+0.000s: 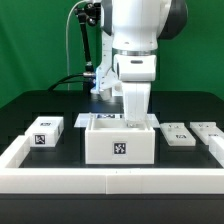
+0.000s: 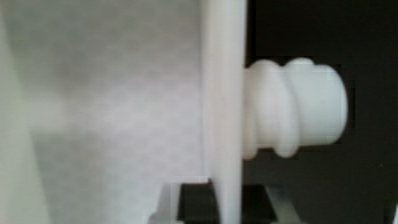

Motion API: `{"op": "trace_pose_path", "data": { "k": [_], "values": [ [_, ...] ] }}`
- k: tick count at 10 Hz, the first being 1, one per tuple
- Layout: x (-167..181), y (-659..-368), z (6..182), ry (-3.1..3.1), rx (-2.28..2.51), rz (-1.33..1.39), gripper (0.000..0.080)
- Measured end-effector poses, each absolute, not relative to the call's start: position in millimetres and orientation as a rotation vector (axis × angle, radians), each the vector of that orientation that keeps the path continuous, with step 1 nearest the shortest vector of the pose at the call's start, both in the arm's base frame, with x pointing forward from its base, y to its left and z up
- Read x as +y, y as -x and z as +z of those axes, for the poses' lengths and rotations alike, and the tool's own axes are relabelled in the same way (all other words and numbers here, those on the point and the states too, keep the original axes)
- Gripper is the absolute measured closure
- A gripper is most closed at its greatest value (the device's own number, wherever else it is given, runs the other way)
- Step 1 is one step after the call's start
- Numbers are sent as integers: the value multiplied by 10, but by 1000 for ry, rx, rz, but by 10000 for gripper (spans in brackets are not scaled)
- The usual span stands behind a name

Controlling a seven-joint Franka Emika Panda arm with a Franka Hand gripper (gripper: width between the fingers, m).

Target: Assemble cabinet

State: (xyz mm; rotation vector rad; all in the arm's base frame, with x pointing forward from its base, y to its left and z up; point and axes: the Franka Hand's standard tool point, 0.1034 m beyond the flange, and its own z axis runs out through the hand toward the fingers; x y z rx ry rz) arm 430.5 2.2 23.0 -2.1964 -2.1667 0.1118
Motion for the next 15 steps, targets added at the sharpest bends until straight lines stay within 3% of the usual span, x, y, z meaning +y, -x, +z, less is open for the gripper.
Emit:
{"op": "trace_pose_path", "data": {
  "k": [2, 10, 15],
  "values": [
    [24, -4308, 231, 2196, -2167, 111, 758],
    [424, -4843, 233, 2168, -2230, 22, 758],
    [458, -4867, 231, 2165, -2235, 22, 760]
  ]
}}
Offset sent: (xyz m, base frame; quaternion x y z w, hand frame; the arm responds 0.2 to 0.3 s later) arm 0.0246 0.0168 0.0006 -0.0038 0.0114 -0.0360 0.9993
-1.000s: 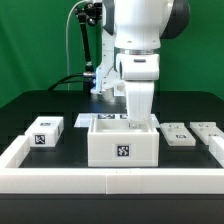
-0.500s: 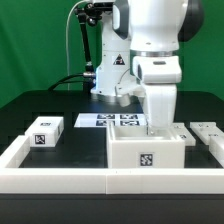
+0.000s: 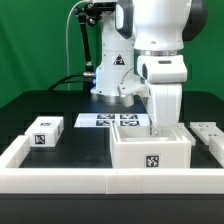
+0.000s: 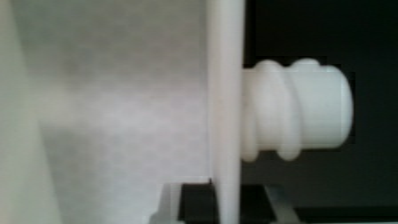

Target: Assemble cabinet

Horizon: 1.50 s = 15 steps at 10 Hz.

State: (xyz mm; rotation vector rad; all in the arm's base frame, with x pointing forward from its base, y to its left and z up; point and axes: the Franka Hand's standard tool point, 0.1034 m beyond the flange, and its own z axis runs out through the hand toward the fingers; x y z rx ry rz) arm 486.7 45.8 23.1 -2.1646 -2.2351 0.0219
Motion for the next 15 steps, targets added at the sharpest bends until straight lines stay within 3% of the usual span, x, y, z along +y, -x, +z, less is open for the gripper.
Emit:
{"op": "trace_pose_path", "data": {
  "k": [7, 15],
  "values": [
    [978, -5043, 221, 2188, -2214, -28, 762],
    [1091, -5175, 225, 2213, -2174, -11, 762]
  ]
}}
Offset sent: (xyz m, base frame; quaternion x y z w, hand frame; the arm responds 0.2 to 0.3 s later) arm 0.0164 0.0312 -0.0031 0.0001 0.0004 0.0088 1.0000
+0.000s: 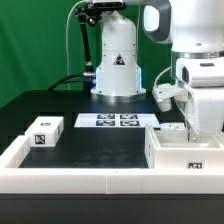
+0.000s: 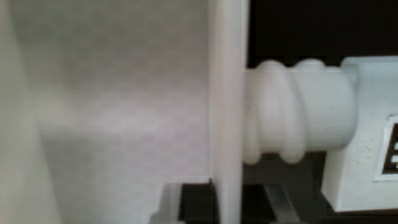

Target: Assemble cabinet

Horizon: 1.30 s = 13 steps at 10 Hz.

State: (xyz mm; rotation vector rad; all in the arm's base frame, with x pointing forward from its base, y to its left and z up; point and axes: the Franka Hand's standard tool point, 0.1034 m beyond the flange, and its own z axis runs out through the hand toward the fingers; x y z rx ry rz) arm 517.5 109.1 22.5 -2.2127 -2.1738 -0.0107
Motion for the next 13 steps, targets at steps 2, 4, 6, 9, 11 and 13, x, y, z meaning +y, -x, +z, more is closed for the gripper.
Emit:
{"op": "trace_pose_path", "data": {
  "k": [2, 4, 6, 9, 11, 13],
  "values": [
    [1088, -5173, 222, 2213, -2173, -10, 483],
    [1086, -5172, 219, 2213, -2172, -9, 157],
    [1085, -5171, 217, 2213, -2172, -9, 53],
    [1085, -5170, 215, 2213, -2171, -8, 3],
    [1078, -5174, 272, 2217, -2176, -14, 2],
    [1084, -5154, 482, 2226, -2194, -30, 2]
  ]
}}
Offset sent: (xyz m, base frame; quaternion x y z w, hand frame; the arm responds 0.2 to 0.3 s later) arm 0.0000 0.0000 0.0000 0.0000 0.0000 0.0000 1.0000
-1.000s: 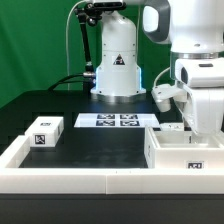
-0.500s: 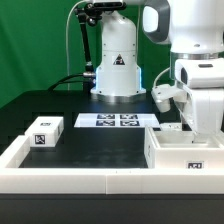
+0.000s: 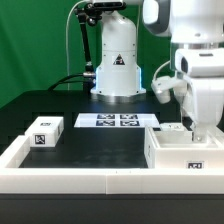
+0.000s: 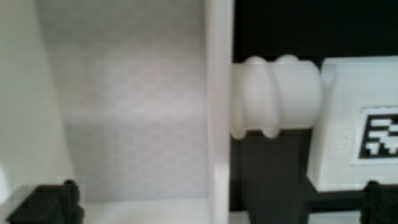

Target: Assemble cabinet

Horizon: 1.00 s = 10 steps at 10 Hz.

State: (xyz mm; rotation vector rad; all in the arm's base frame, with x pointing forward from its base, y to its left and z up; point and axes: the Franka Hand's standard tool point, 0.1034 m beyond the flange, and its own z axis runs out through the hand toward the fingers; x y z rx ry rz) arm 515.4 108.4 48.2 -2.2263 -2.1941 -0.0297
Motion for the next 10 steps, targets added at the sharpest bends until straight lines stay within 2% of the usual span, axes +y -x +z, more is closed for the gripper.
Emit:
{"op": "trace_pose_path", "data": {
  "k": [2, 4, 6, 9, 10],
  "values": [
    [1157, -5083, 650, 2251, -2188, -45, 2],
    [1292, -4827, 794, 2279, -2171, -63, 2],
    [1451, -4571, 775, 2297, -2143, -89, 2],
    [1422, -4583, 743, 2304, -2130, -83, 2],
    [1458, -4579, 657, 2320, -2100, -109, 2]
  ]
}}
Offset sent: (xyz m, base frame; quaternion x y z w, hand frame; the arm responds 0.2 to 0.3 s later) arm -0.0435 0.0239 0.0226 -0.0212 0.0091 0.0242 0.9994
